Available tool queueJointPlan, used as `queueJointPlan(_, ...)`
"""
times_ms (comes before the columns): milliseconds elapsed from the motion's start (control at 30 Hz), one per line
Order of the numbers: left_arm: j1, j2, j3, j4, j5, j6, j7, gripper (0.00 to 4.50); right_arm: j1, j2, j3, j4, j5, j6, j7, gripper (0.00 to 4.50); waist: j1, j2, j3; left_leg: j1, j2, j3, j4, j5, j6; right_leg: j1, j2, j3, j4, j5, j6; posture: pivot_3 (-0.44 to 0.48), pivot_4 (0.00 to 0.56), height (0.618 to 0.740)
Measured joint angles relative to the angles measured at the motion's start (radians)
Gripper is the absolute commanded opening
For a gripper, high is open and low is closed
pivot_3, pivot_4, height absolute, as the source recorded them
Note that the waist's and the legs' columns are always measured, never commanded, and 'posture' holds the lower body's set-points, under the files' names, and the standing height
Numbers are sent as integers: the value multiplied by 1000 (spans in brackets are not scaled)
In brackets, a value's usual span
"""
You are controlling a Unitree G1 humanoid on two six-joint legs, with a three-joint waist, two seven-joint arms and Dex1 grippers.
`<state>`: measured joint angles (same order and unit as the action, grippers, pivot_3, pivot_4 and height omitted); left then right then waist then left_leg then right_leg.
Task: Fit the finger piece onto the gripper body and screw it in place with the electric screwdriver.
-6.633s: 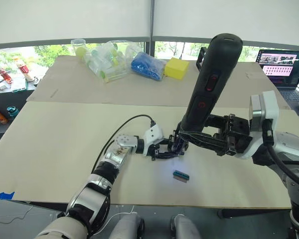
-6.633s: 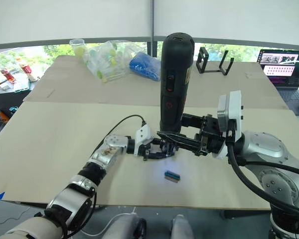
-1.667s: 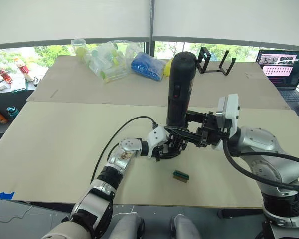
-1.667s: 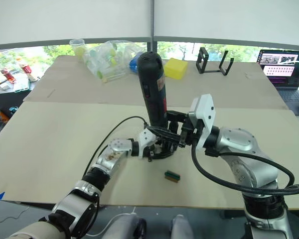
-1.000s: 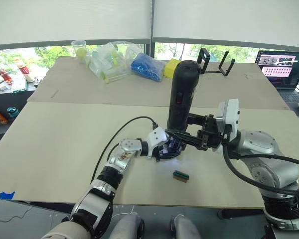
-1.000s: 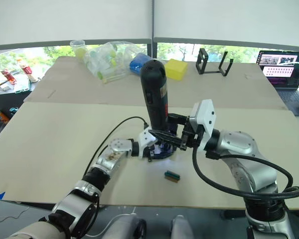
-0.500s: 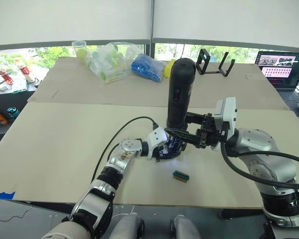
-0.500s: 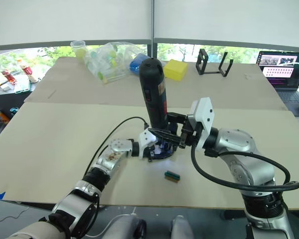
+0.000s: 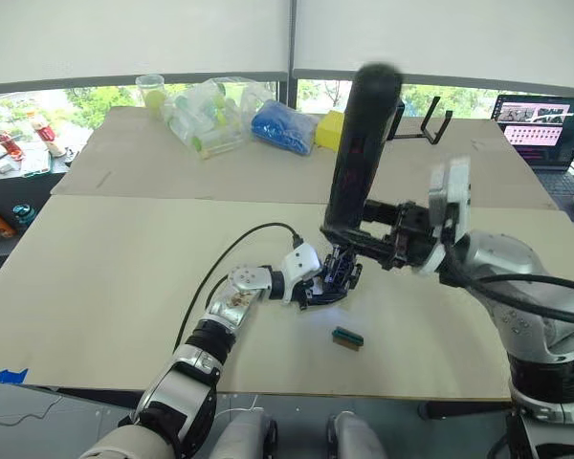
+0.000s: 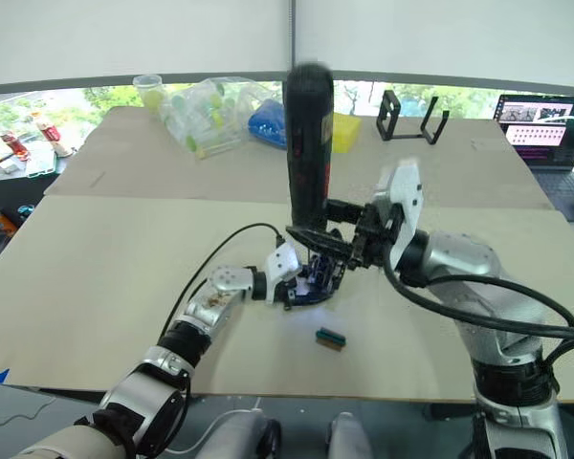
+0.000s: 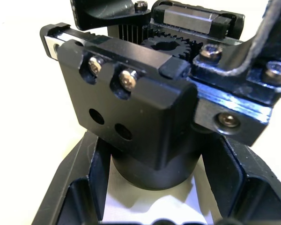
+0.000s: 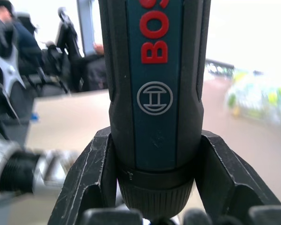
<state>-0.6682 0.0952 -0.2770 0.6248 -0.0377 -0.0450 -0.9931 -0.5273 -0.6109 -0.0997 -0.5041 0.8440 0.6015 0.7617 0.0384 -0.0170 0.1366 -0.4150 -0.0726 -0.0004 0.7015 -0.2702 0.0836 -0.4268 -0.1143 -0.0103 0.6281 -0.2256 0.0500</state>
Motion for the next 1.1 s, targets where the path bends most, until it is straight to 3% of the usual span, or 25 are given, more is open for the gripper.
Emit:
queueJointPlan(167,0,-1,0,1,0,4,2,2301,-5,-3,-19,-44,52,11,1,1914,-1,0,0,0,0,0,0,0,0,1,0,0,-1,0,0,0,150,740)
queueJointPlan(233,0,1,4,-1,-5,16,-1,3361,7,-16,-19,-45,85,29,6,1914,-1,0,0,0,0,0,0,0,0,1,0,0,0,0,0,0,150,740)
queueJointPlan(333,1,21,6,-24,-12,54,-27,4500,36,-65,-28,-49,160,88,23,1914,-2,0,0,0,0,0,0,0,0,1,-1,1,-1,0,0,0,150,740)
queueJointPlan(500,26,130,22,-151,-53,107,-98,4500,86,-174,-111,-34,380,221,6,1914,-6,0,0,0,1,-1,-2,0,0,0,-6,2,-1,0,0,0,150,740)
queueJointPlan(600,46,246,66,-309,-125,198,-172,4500,156,-289,-188,44,548,340,-12,1914,-9,0,1,0,1,-1,-3,0,0,1,-8,3,-3,0,0,0,150,740)
queueJointPlan(700,103,436,103,-549,-254,389,-293,4500,240,-437,-228,167,637,486,-3,1914,-18,0,1,0,1,-1,-4,-1,1,2,-8,4,-3,0,0,0,150,740)
queueJointPlan(867,248,714,162,-792,-378,553,-434,4500,227,-576,-141,430,507,650,22,1914,-32,3,2,1,1,0,-6,0,1,2,-8,4,-4,0,-1,0,150,740)
queueJointPlan(1100,340,771,237,-855,-429,582,-398,4500,-6,-498,117,763,202,737,24,1914,-28,10,6,0,1,1,-6,1,-1,0,-9,4,-4,-1,-2,0,150,740)
